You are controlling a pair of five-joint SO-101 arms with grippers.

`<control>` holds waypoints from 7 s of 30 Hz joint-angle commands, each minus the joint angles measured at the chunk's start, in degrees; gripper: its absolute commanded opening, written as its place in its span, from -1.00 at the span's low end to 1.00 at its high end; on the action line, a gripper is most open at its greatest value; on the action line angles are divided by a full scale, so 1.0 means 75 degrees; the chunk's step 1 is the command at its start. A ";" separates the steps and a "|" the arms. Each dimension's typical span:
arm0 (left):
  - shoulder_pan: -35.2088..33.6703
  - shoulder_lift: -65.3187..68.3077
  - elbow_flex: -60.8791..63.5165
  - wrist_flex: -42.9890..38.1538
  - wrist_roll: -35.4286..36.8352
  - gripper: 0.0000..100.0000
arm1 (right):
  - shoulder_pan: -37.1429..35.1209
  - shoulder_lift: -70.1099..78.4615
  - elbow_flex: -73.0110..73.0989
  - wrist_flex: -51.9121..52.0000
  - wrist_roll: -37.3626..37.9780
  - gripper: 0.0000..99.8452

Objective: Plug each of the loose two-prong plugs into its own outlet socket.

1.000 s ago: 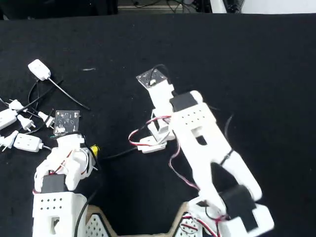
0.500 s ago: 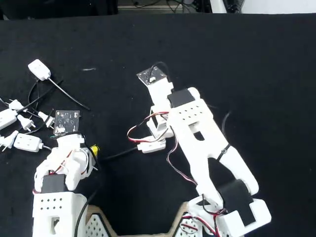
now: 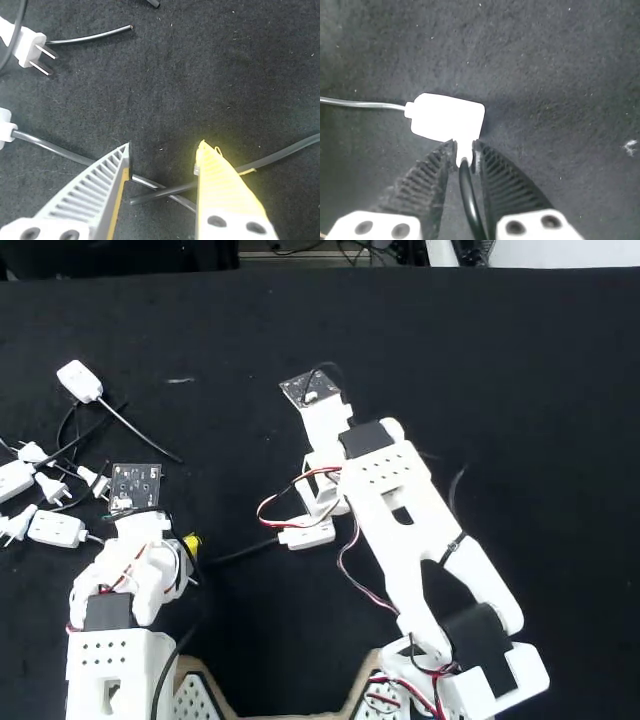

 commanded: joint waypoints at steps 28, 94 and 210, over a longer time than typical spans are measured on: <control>0.0053 -0.0059 -0.0076 -0.0012 0.0047 -0.56 | -0.0692 -0.0744 0.0229 -0.0199 0.0059 -0.98; 0.0041 -0.0059 -0.0076 -0.0012 0.0047 -0.56 | -0.1090 -0.0733 0.0252 -0.0539 0.0059 -0.98; 0.0029 -0.0059 -0.0076 -0.0012 0.0035 -0.56 | 0.0281 0.0182 -0.1987 0.1594 0.0152 -0.98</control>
